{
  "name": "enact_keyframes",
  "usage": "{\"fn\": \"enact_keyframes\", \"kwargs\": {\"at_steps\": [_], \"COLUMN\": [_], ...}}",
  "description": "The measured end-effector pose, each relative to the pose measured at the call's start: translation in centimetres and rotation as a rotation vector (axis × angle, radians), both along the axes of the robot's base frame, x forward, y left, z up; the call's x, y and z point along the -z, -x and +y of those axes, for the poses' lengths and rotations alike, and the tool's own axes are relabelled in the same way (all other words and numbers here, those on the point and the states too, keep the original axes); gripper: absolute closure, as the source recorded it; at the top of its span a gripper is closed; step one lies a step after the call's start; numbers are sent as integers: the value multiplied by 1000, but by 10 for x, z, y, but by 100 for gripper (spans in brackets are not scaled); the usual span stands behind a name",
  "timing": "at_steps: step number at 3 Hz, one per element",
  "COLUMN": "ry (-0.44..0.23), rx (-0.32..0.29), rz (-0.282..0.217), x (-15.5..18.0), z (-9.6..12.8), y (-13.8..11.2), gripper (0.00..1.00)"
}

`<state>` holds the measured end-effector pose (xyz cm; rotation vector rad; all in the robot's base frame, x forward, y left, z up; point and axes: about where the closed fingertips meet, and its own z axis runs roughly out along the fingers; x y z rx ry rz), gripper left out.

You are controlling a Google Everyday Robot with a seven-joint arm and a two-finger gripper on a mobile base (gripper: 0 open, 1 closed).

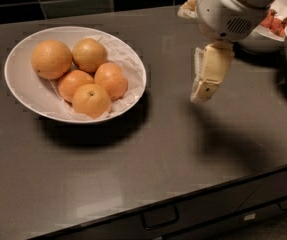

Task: Pick orange from white bowl

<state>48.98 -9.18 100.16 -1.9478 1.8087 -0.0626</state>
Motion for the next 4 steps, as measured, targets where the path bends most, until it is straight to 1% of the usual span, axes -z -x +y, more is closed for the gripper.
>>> {"fn": "enact_keyframes", "kwargs": {"at_steps": [1,2,3,4], "ry": [0,-27,-82,-111], "rx": [0,-38,-103,-177], "rz": [0,-25,-57,-46], "x": [0,-7,-17,-17], "z": [0,23,73,137], "y": [0,-8,-29,-39], "gripper": [0,0,0,0]}}
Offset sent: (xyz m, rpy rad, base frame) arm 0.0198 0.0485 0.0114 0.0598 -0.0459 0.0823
